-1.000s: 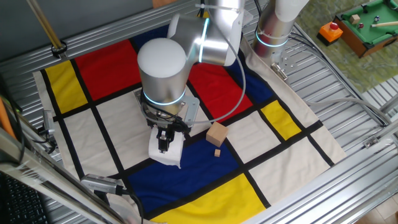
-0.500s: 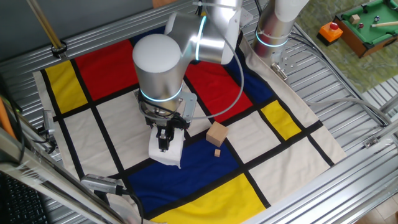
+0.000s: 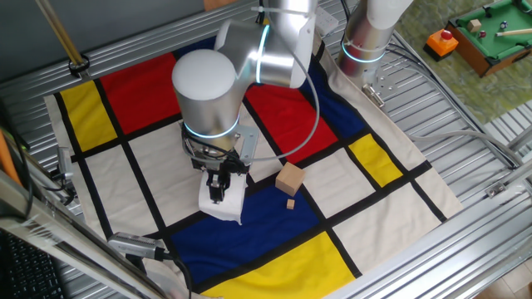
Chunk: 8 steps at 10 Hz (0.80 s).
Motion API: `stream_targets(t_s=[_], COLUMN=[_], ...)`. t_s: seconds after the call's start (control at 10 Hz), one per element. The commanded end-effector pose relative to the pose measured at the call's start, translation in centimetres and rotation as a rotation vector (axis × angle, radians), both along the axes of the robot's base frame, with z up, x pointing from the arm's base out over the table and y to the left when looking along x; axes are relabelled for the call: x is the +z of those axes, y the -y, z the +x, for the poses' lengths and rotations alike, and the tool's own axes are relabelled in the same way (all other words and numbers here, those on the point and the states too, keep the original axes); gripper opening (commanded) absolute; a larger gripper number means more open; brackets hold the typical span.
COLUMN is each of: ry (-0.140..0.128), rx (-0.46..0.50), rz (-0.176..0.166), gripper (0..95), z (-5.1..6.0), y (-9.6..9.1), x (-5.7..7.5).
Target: Put the toilet paper on its holder
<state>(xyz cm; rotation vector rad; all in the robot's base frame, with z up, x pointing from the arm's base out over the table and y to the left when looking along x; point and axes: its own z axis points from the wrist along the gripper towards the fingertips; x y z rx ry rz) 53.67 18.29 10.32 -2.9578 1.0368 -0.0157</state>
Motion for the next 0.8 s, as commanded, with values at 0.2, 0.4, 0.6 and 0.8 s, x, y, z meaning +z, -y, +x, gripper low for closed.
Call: stream_targets(t_s=[0.2,0.4,0.6,0.8], ry=[-0.001,0.0,0.003,0.003], rx=[0.039,0.038,0.025,0.012], rz=[-0.003,-0.008,-0.009,-0.008], gripper=[76.0,76.0,76.0,95.0], z=[0.07,-0.09,-0.1,-0.09], y=[-0.12,-0.2,-0.14,-0.09], x=[0.15,0.53,0.64,0.65])
